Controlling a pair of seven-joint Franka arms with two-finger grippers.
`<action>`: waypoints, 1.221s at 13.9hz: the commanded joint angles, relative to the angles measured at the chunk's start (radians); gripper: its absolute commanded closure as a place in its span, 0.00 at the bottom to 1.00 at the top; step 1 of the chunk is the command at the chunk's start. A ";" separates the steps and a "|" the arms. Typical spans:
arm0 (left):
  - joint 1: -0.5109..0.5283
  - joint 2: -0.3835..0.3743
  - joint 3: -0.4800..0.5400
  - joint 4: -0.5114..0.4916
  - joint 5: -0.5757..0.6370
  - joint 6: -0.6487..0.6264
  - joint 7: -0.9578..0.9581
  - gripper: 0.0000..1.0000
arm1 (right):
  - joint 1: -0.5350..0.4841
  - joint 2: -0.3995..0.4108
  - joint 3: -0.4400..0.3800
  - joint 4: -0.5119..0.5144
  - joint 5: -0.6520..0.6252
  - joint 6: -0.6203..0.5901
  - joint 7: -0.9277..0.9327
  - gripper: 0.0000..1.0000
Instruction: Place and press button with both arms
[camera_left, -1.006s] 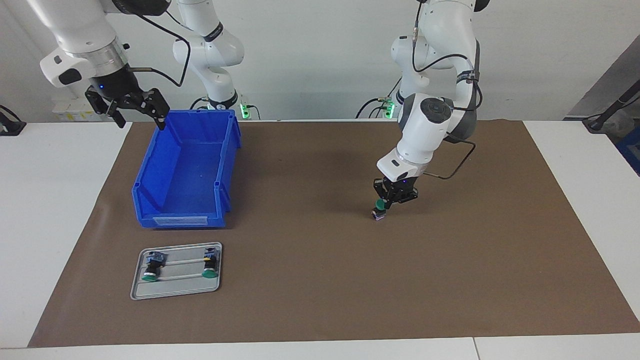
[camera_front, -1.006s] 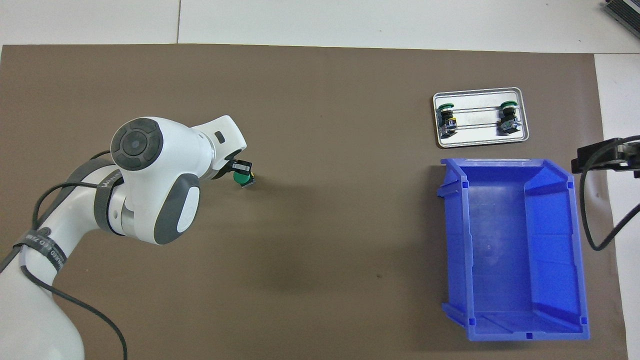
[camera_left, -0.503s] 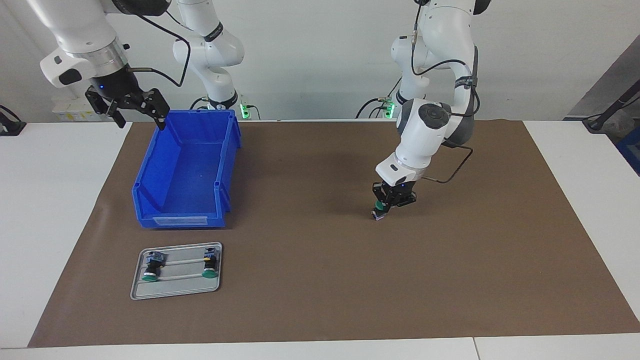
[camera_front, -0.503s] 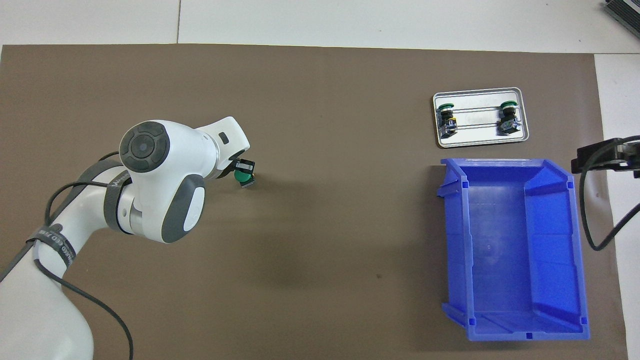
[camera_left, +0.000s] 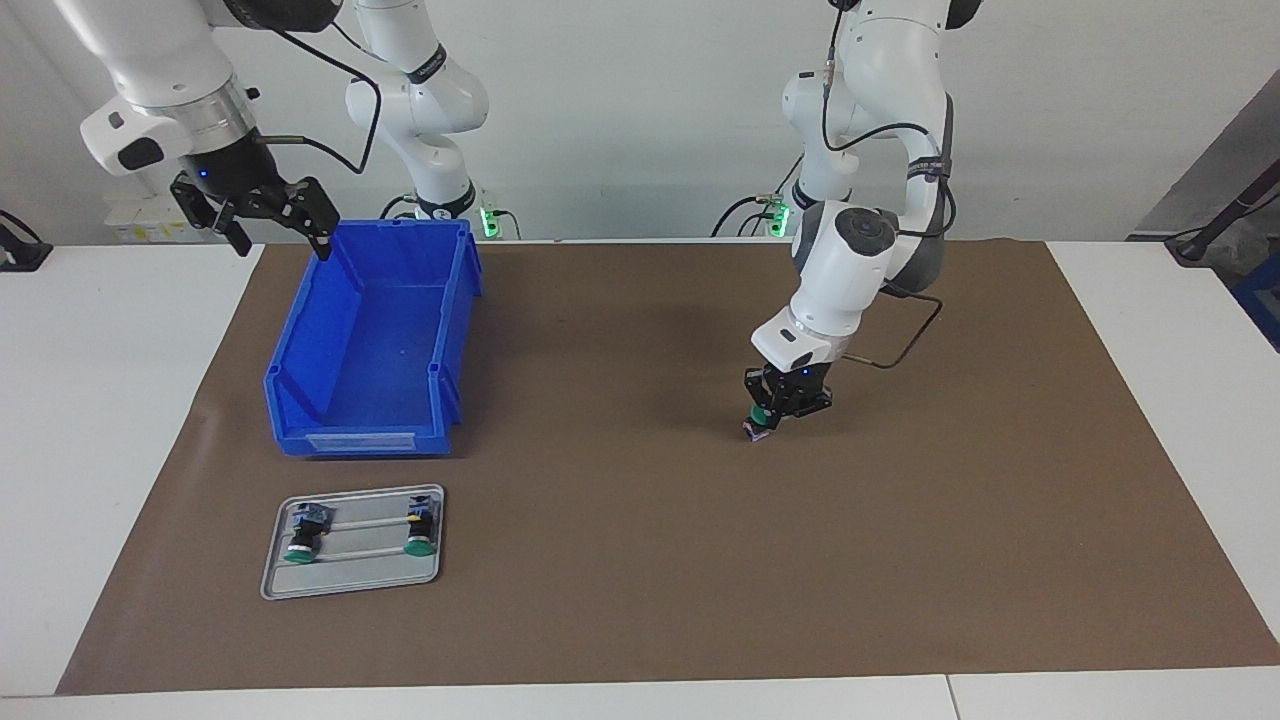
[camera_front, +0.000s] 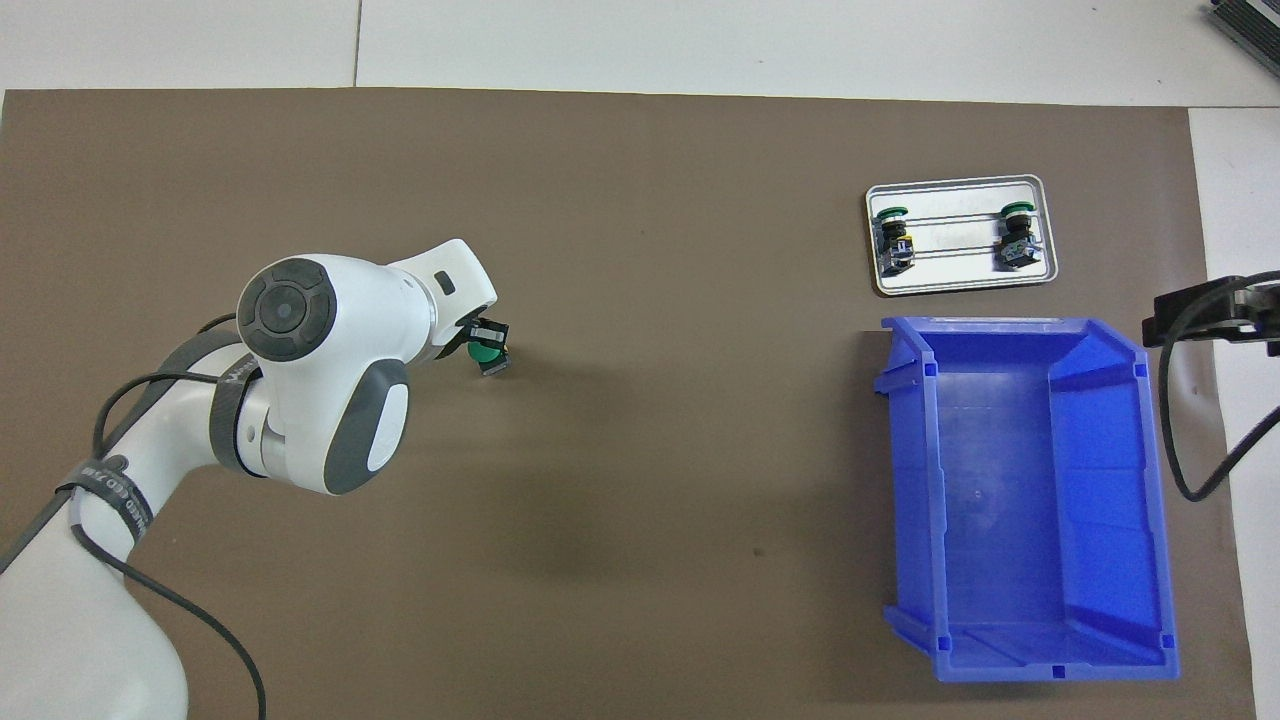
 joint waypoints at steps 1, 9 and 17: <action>-0.008 0.030 0.008 0.062 0.026 -0.133 -0.014 1.00 | -0.011 -0.011 0.003 -0.017 0.007 -0.002 0.011 0.00; 0.126 0.019 0.030 0.430 0.030 -0.629 0.047 1.00 | 0.003 -0.048 0.006 -0.101 0.050 0.048 0.045 0.00; 0.307 0.005 0.039 0.631 0.099 -0.976 0.216 1.00 | 0.214 -0.040 0.015 -0.164 0.050 0.229 0.255 0.01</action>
